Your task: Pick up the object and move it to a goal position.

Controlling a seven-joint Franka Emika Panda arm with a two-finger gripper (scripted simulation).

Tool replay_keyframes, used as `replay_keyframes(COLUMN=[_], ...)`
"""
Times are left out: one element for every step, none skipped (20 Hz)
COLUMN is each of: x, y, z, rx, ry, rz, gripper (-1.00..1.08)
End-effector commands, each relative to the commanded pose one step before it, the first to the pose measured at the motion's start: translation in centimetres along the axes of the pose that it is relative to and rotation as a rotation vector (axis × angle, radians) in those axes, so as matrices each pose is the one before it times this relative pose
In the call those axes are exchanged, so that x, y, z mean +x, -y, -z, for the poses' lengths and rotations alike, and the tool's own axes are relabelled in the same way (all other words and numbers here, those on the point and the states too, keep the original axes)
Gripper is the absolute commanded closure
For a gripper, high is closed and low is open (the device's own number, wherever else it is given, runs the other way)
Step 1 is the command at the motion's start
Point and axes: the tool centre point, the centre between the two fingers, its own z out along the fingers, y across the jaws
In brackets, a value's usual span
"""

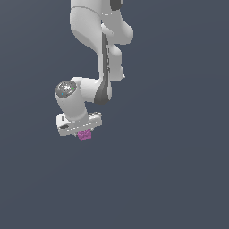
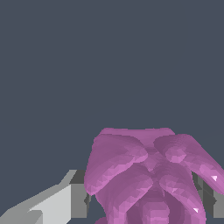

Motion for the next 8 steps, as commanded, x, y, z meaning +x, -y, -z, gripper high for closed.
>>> replay_keyframes(x=[-0.138, -0.013, -0.020, -0.006, 0.006, 0.014, 0.015, 0.006], y=[-1.410, -0.368, -0.312, -0.235, -0.163, -0.099, -0.048, -0.012], z=[0.403, 0.075, 0.082, 0.060, 0.040, 0.022, 0.009, 0.002], rx=[0.00064, 0.00024, 0.00000, 0.00000, 0.00000, 0.00000, 0.00000, 0.00000], ry=[0.00008, 0.00040, 0.00000, 0.00000, 0.00000, 0.00000, 0.00000, 0.00000], rz=[0.00217, 0.00051, 0.00000, 0.00000, 0.00000, 0.00000, 0.00000, 0.00000], gripper=[1.08, 1.08, 1.08, 1.08, 1.08, 1.08, 1.08, 1.08])
